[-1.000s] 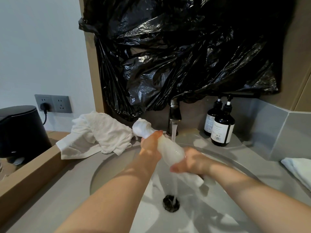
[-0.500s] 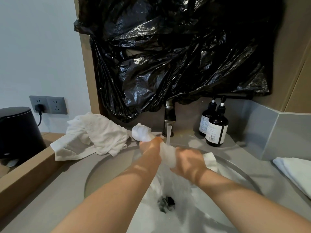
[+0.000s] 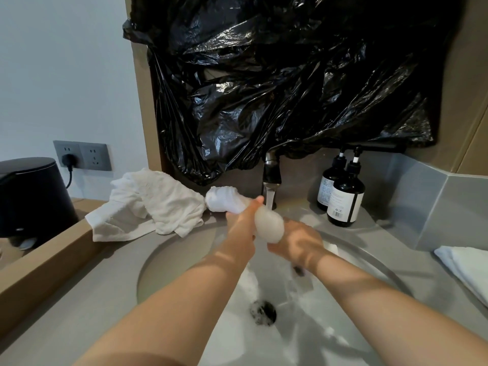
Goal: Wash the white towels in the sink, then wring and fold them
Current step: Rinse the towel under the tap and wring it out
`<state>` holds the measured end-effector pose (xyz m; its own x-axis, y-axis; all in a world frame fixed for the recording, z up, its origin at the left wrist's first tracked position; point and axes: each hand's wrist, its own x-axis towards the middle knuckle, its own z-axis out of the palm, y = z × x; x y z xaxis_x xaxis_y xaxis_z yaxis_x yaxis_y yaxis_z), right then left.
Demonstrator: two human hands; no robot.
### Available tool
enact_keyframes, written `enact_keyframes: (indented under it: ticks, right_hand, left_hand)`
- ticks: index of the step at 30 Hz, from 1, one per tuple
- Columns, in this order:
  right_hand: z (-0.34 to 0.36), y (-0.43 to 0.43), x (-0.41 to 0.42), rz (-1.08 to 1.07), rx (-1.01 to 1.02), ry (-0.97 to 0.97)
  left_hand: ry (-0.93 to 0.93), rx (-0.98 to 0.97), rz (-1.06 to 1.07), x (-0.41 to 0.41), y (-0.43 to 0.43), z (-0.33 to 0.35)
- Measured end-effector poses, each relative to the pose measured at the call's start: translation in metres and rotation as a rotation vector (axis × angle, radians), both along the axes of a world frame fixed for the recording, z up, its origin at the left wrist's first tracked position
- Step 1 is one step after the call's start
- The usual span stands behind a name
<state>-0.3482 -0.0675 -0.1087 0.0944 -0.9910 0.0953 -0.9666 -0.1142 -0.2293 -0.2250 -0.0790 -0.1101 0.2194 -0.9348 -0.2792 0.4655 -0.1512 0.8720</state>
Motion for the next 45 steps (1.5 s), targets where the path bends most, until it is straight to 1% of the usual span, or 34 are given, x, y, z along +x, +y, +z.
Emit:
enact_keyframes:
  ticks: [2,4,6,8,10,14,16,17,18,19,21,23,24,26,28,31,32,34,38,41,42,44,45]
  right_hand:
    - [0.006,-0.002,-0.007,-0.009,0.005,-0.017]
    - [0.009,-0.003,-0.013,-0.032,-0.003,0.01]
    - [0.01,-0.003,-0.016,-0.033,0.0,-0.031]
    - [0.013,0.001,-0.013,0.01,0.032,-0.085]
    - [0.017,0.005,-0.006,0.059,0.069,-0.112]
    - [0.016,0.005,0.008,0.139,0.153,-0.126]
    - [0.017,0.004,0.002,0.213,0.241,-0.137]
    - [0.018,0.001,-0.006,0.256,0.302,-0.175]
    - [0.018,-0.001,-0.014,0.302,0.387,-0.267]
    - [0.016,-0.005,-0.024,0.344,0.497,-0.416]
    - [0.007,-0.017,-0.04,0.373,0.674,-0.797]
    - [-0.002,-0.027,-0.051,0.217,0.737,-1.125]
    - [-0.007,-0.03,-0.053,0.122,0.739,-1.237]
    - [-0.017,-0.035,-0.053,-0.006,0.708,-1.377]
    - [-0.028,-0.037,-0.047,-0.061,0.649,-1.402]
    - [-0.031,-0.03,-0.034,-0.145,0.583,-1.297]
    - [-0.031,-0.027,-0.031,-0.148,0.549,-1.276]
    - [-0.029,-0.021,-0.032,-0.088,0.531,-1.271]
    - [-0.024,-0.005,-0.029,-0.034,0.641,-1.398]
    - [-0.021,0.01,-0.02,-0.054,0.709,-1.395]
    - [-0.02,0.011,-0.019,-0.052,0.724,-1.397]
    - [-0.016,0.009,-0.017,-0.05,0.79,-1.493]
    - [-0.014,0.007,-0.018,-0.036,0.806,-1.506]
  left_hand:
    - [-0.052,-0.033,-0.134,-0.002,0.001,-0.002]
    - [-0.085,-0.056,-0.198,-0.006,0.003,-0.007]
    - [-0.084,-0.147,-0.238,-0.011,0.006,-0.008]
    - [-0.044,-0.224,-0.216,-0.012,0.001,-0.013]
    - [-0.011,-0.251,-0.174,-0.008,0.001,-0.013]
    - [0.042,-0.166,-0.109,-0.003,-0.004,-0.015]
    - [0.049,-0.164,-0.107,-0.002,-0.002,-0.015]
    - [0.053,-0.179,-0.112,0.001,-0.003,-0.014]
    - [0.048,-0.194,-0.112,0.003,-0.004,-0.012]
    - [0.035,-0.203,-0.114,0.006,-0.005,-0.01]
    - [0.04,-0.211,-0.145,0.009,-0.005,-0.006]
    - [0.125,-0.174,-0.156,0.01,-0.002,0.001]
    - [0.196,-0.143,-0.161,0.01,0.001,0.004]
    - [0.343,-0.097,-0.175,0.01,0.008,0.013]
    - [0.444,-0.093,-0.162,0.008,0.01,0.018]
    - [0.522,-0.104,-0.144,0.007,0.013,0.022]
    - [0.554,-0.115,-0.149,0.007,0.013,0.023]
    - [0.601,-0.137,-0.156,0.007,0.011,0.024]
    - [0.615,-0.174,-0.179,0.006,0.012,0.027]
    - [0.636,-0.163,-0.167,0.006,0.014,0.027]
    - [0.63,-0.149,-0.162,0.007,0.014,0.027]
    - [0.598,-0.119,-0.16,0.013,0.013,0.028]
    - [0.575,-0.111,-0.152,0.017,0.013,0.027]
